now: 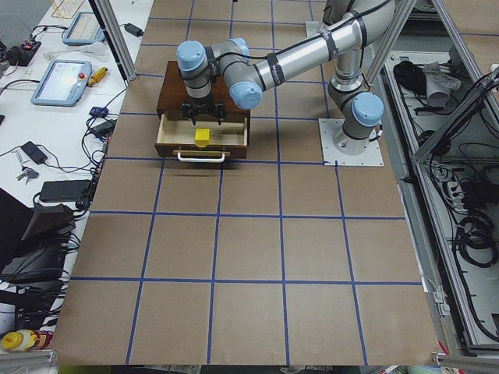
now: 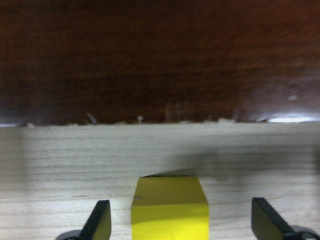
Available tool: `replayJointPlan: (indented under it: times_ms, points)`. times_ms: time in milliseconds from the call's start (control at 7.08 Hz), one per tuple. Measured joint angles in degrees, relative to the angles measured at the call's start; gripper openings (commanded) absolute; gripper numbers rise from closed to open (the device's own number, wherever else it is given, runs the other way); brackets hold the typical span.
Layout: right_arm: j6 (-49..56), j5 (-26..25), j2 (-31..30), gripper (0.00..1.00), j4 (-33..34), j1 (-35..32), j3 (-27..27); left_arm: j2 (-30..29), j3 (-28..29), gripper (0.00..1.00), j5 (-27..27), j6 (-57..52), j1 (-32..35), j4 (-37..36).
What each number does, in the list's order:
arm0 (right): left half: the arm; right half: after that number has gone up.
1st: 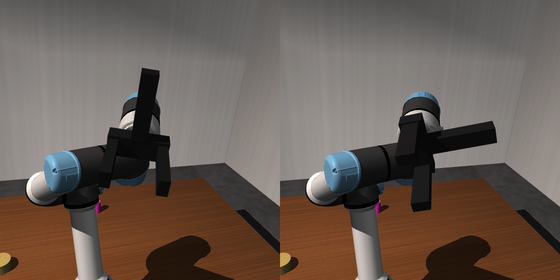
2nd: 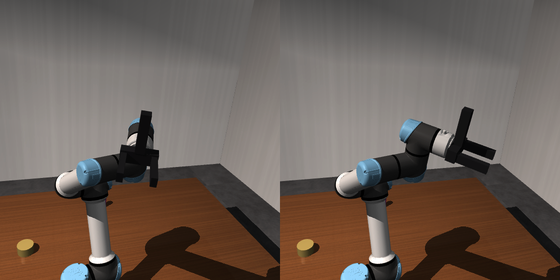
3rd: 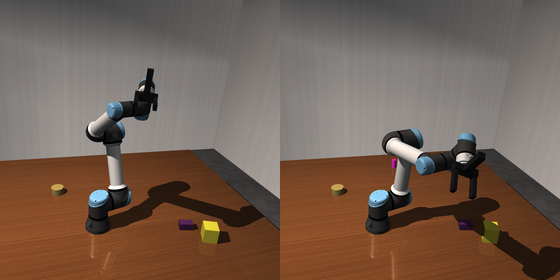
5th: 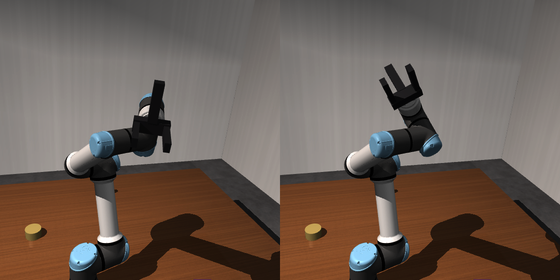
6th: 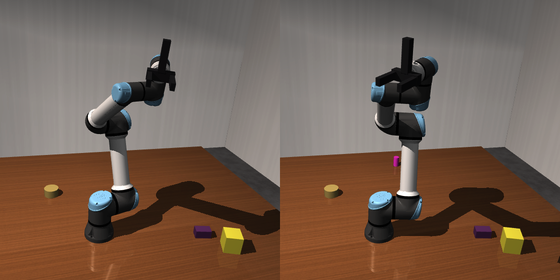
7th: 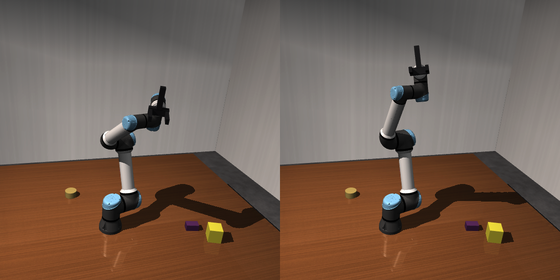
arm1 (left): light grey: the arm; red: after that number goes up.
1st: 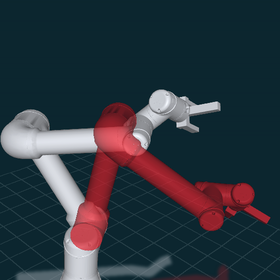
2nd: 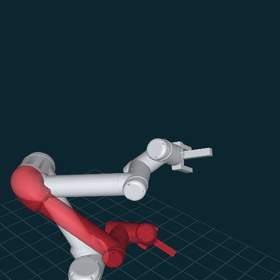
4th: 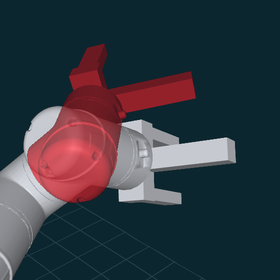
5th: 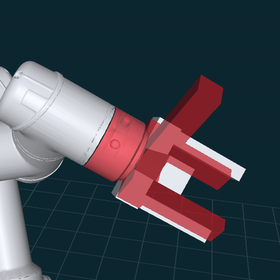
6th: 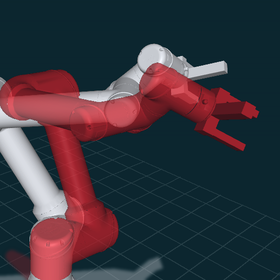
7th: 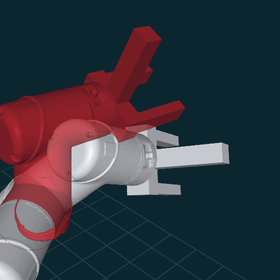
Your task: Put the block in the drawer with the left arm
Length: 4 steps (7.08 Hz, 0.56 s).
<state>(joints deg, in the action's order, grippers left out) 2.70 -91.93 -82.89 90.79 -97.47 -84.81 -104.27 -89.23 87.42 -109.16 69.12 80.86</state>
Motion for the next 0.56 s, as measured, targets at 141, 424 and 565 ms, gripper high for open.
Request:
replayJointPlan:
  times_ms: [141,424,565]
  points:
    - [0.0,0.0,0.0,1.00,0.0,0.0,0.0,3.0,0.5,1.00,0.2,4.0,0.1,4.5]
    - [0.0,0.1,0.0,1.00,0.0,0.0,0.0,9.6,0.5,1.00,0.6,13.9,0.4,11.4]
    - [0.0,0.1,0.0,1.00,0.0,0.0,0.0,12.5,0.3,1.00,1.1,20.5,0.5,13.8]
